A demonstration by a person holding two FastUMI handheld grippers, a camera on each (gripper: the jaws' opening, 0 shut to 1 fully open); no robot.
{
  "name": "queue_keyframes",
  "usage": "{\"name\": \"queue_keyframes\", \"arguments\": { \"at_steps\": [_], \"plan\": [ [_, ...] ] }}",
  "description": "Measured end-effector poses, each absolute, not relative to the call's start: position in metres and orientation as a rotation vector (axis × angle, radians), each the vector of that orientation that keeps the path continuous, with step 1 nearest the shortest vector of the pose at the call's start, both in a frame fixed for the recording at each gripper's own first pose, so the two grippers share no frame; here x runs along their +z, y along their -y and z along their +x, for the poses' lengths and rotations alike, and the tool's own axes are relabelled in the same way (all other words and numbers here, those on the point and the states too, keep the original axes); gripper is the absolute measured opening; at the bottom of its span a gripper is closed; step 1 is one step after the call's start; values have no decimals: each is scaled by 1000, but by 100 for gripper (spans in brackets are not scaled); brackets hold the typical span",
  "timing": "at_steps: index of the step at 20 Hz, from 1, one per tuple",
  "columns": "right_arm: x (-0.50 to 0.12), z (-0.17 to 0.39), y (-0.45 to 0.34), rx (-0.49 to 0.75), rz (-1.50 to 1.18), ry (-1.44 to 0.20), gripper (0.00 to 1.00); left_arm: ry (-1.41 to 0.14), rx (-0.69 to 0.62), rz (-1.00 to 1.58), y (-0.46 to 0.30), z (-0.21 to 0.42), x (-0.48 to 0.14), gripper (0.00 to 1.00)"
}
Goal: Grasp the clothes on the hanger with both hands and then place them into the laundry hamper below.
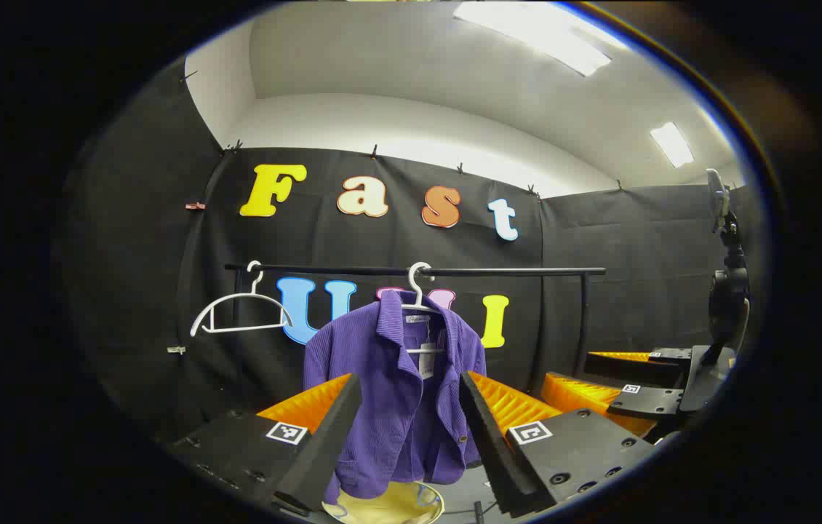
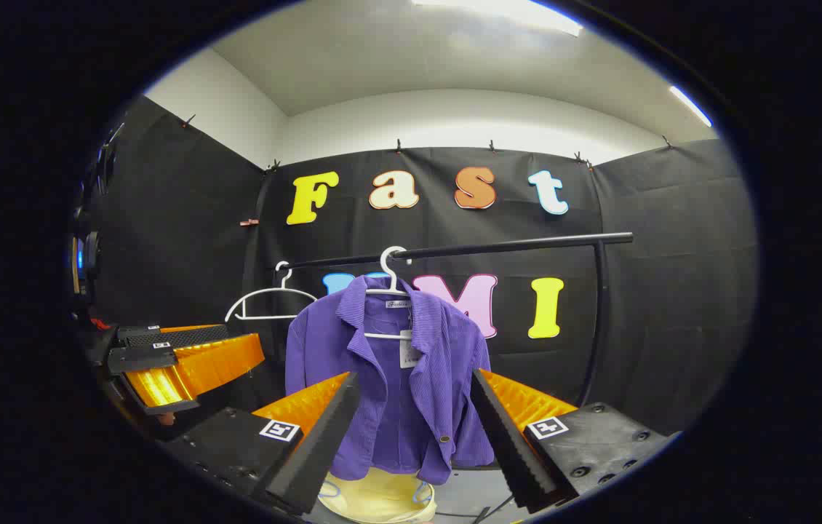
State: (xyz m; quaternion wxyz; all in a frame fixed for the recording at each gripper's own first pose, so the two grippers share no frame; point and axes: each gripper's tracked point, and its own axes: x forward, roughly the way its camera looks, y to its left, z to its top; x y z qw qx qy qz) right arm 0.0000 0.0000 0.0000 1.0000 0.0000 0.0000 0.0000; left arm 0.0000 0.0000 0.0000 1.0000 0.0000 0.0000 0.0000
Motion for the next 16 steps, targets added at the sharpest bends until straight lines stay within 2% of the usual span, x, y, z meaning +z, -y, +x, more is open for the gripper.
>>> {"name": "queue_keyframes", "arguments": {
  "at_steps": [5,8,13,16],
  "plan": [
    [0,0,0,-5,5,2,99,-14,18,-36,-8,1,-2,85],
    [-5,-1,0,-6,2,-17,95,-16,23,-42,-12,0,-2,84],
    [-1,-7,-3,-10,-7,-5,99,-18,9,-53,-11,-3,-1,82],
    [2,-9,-6,-12,-9,-1,95,-17,-1,-57,-11,-5,0,82]
  ]
}}
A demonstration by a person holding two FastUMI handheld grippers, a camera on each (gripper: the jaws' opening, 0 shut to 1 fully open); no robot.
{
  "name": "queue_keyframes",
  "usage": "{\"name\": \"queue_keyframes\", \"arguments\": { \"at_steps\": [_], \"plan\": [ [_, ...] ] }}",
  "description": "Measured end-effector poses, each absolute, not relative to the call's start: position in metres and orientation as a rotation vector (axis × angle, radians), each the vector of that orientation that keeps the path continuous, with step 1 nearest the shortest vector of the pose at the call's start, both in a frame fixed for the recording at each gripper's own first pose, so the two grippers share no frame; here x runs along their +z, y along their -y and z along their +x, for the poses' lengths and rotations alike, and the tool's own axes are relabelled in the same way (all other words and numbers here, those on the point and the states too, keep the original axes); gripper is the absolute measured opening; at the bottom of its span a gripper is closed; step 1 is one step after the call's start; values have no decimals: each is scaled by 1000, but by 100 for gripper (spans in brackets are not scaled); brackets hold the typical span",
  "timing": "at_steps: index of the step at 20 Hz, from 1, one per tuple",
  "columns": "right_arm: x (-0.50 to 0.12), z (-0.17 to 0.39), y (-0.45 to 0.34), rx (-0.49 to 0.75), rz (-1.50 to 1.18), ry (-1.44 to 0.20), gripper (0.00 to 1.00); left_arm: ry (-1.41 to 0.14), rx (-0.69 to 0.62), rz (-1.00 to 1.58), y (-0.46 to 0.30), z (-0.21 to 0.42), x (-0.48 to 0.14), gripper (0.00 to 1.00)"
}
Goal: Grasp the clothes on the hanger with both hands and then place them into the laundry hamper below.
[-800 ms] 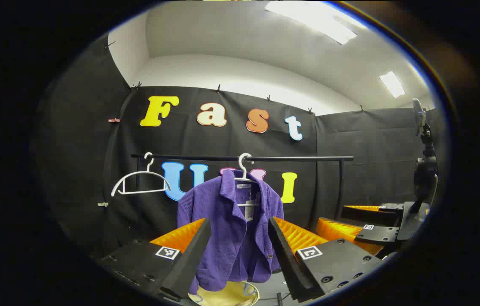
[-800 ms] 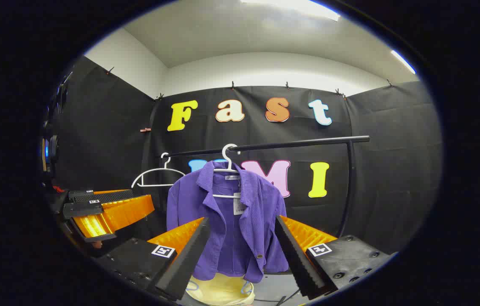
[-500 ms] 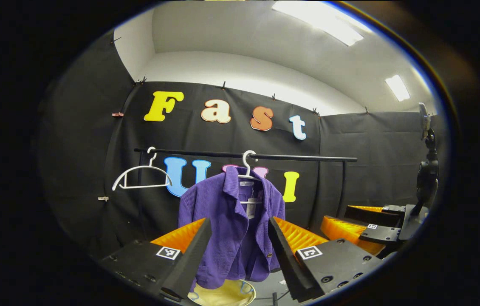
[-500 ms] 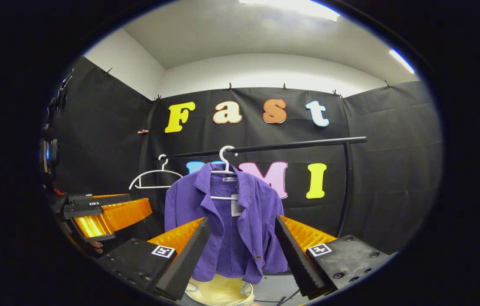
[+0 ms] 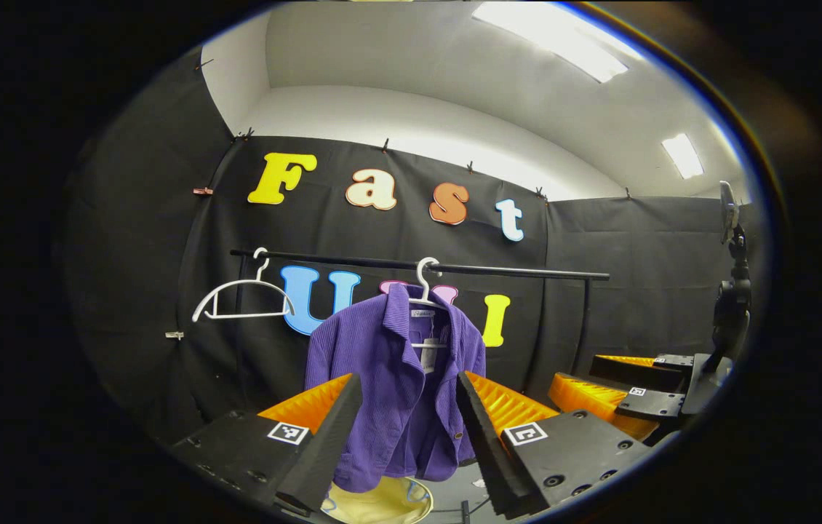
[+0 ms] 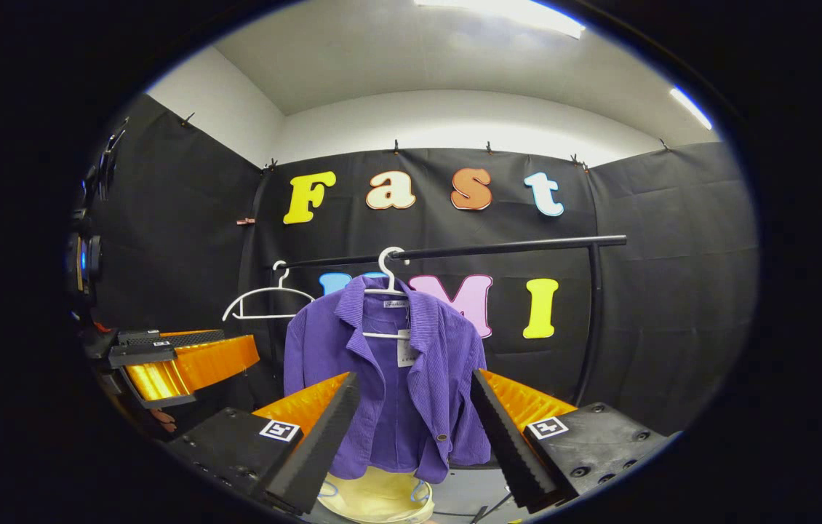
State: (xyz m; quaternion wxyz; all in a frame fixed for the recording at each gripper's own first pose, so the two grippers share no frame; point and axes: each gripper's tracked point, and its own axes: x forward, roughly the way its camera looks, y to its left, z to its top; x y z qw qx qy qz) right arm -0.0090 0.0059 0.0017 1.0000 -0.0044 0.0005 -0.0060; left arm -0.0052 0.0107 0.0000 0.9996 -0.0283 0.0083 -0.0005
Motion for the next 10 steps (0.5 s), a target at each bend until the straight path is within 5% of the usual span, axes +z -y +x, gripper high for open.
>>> {"name": "queue_keyframes", "arguments": {
  "at_steps": [10],
  "plan": [
    [4,-16,-15,-36,-19,-3,99,-13,-31,-63,-17,-13,4,82]
  ]
}}
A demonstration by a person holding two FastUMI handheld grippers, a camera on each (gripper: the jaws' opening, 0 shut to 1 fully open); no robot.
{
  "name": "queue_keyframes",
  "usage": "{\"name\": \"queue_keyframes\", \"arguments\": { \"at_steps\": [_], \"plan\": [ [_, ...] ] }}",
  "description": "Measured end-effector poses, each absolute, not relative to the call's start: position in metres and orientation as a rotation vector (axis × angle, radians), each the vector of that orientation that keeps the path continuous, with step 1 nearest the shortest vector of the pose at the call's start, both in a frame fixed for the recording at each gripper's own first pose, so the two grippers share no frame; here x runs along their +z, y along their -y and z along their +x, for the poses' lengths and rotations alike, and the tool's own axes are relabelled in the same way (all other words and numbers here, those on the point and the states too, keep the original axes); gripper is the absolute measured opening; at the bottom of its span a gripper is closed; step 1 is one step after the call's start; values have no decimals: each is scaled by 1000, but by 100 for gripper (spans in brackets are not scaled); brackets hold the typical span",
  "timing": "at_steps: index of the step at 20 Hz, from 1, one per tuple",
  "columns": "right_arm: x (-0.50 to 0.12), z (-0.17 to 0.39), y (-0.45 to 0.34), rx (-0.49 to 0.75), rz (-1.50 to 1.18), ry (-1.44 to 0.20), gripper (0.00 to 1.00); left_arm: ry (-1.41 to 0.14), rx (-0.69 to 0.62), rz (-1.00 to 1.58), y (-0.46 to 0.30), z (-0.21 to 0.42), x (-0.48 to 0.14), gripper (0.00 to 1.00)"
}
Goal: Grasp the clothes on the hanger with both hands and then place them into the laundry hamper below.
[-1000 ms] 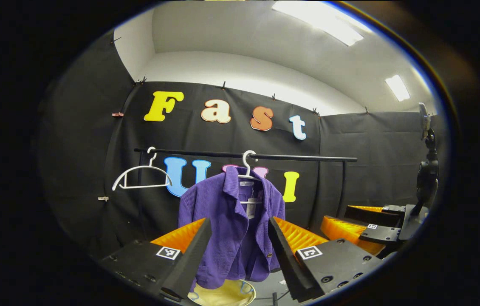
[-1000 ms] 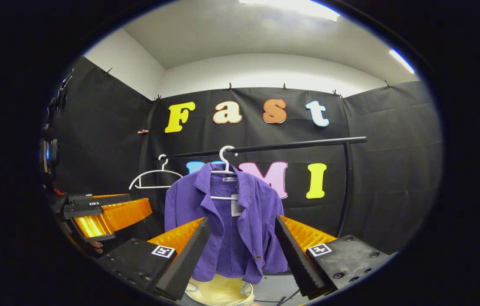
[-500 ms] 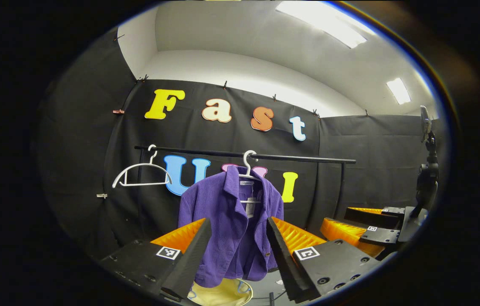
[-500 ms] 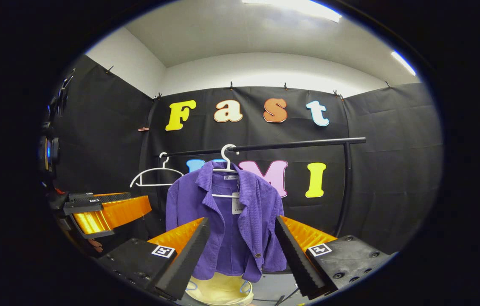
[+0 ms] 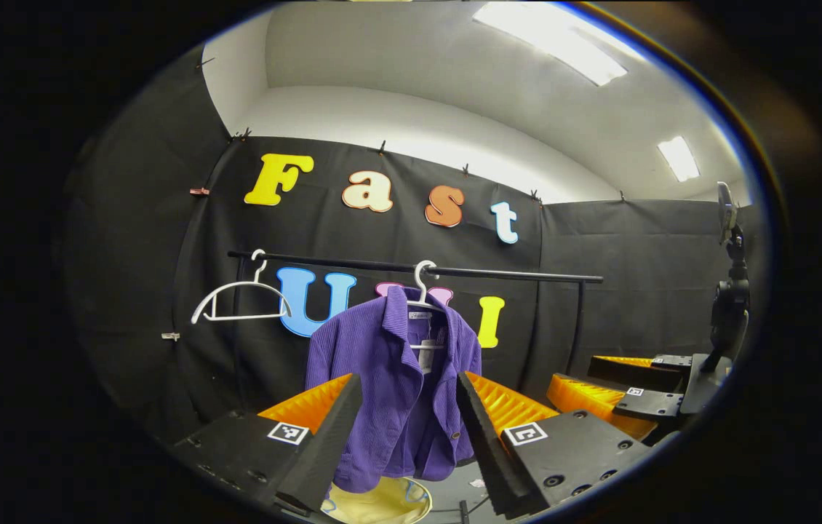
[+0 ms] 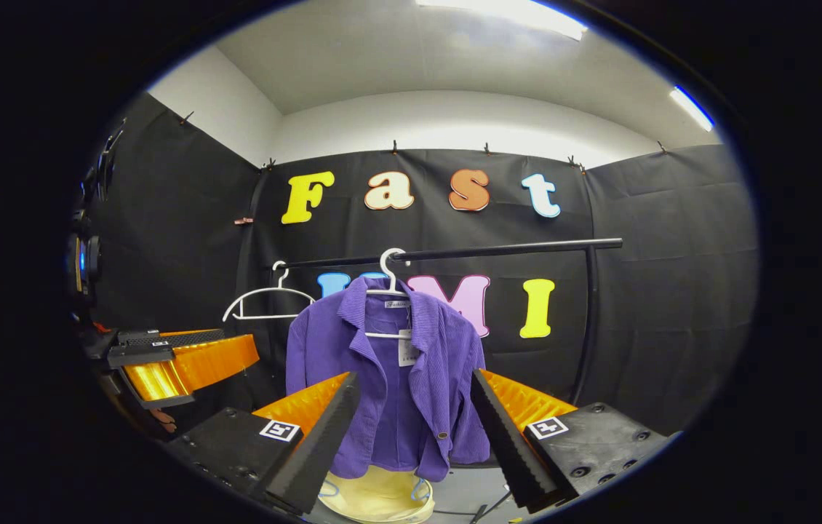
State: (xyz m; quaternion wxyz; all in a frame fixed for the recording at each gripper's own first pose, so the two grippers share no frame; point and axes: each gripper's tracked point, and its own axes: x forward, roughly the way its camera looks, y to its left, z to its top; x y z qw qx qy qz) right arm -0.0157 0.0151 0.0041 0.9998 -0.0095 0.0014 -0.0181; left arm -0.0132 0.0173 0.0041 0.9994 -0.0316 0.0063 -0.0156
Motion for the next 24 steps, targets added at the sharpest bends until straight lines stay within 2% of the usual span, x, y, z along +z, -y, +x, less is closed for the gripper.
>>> {"name": "queue_keyframes", "arguments": {
  "at_steps": [10,16,20,24],
  "plan": [
    [7,-23,-19,-144,-56,5,97,7,-119,-67,-34,-22,12,82],
    [-6,-16,-16,-194,-82,-21,97,-25,-162,-70,-36,-9,-9,82],
    [-11,18,-13,-168,-93,-16,97,-24,-126,-76,-45,15,-11,83],
    [-14,78,-12,-75,-81,18,97,6,-45,-68,-58,52,-10,82]
  ]
}}
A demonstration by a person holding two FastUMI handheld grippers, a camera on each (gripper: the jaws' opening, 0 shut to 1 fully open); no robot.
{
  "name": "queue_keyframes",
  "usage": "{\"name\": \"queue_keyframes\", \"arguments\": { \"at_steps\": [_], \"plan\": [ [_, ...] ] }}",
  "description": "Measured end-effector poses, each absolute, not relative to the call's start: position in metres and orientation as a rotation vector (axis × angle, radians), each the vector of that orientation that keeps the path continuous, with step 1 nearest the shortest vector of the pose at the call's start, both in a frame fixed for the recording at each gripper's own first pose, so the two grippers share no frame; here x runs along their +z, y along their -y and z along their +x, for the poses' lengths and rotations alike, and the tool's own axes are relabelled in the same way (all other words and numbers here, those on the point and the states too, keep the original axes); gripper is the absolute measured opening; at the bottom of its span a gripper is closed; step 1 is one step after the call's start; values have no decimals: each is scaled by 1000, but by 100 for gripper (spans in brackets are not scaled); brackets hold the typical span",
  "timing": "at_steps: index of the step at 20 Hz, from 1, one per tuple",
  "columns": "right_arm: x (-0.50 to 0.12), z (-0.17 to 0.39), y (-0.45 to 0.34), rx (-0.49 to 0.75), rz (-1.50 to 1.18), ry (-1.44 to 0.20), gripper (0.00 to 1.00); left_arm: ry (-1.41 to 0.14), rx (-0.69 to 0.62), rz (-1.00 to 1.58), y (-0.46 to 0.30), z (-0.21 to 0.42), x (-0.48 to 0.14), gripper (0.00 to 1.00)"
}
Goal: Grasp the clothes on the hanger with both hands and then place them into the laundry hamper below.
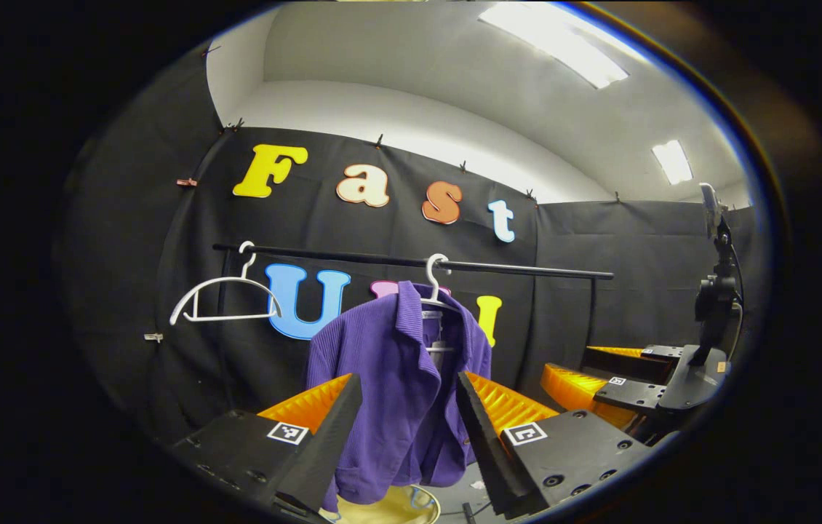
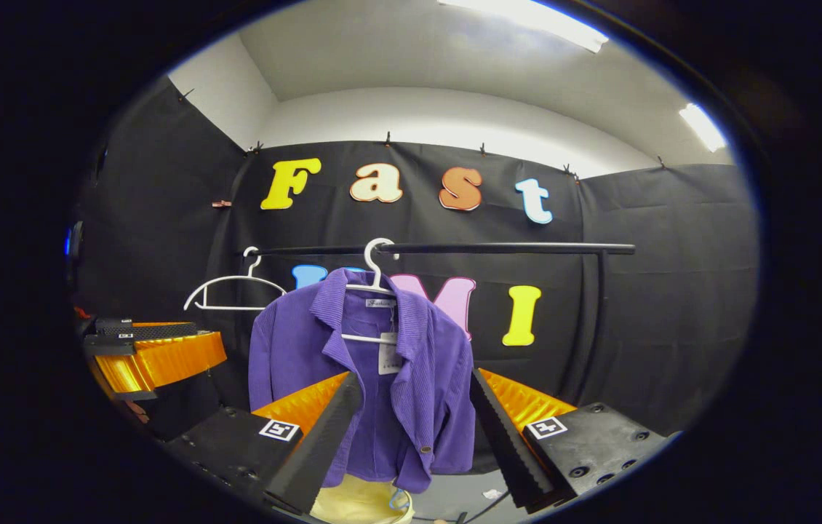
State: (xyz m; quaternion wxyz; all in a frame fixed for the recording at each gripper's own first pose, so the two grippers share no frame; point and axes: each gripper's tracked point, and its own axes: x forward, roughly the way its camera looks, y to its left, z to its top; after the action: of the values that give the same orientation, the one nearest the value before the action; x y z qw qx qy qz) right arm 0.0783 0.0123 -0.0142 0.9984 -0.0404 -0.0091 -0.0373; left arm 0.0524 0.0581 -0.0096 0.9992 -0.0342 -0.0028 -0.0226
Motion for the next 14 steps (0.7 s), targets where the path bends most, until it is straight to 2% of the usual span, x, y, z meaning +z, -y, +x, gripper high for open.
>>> {"name": "queue_keyframes", "arguments": {
  "at_steps": [2,8,14],
  "plan": [
    [-26,110,-12,-22,-58,10,96,10,-15,-95,-55,72,-14,82],
    [-75,187,5,36,-10,-82,94,-38,26,-121,-35,140,-41,82],
    [-126,234,7,56,68,-173,91,-44,130,-170,-55,159,-46,81]
  ]
}}
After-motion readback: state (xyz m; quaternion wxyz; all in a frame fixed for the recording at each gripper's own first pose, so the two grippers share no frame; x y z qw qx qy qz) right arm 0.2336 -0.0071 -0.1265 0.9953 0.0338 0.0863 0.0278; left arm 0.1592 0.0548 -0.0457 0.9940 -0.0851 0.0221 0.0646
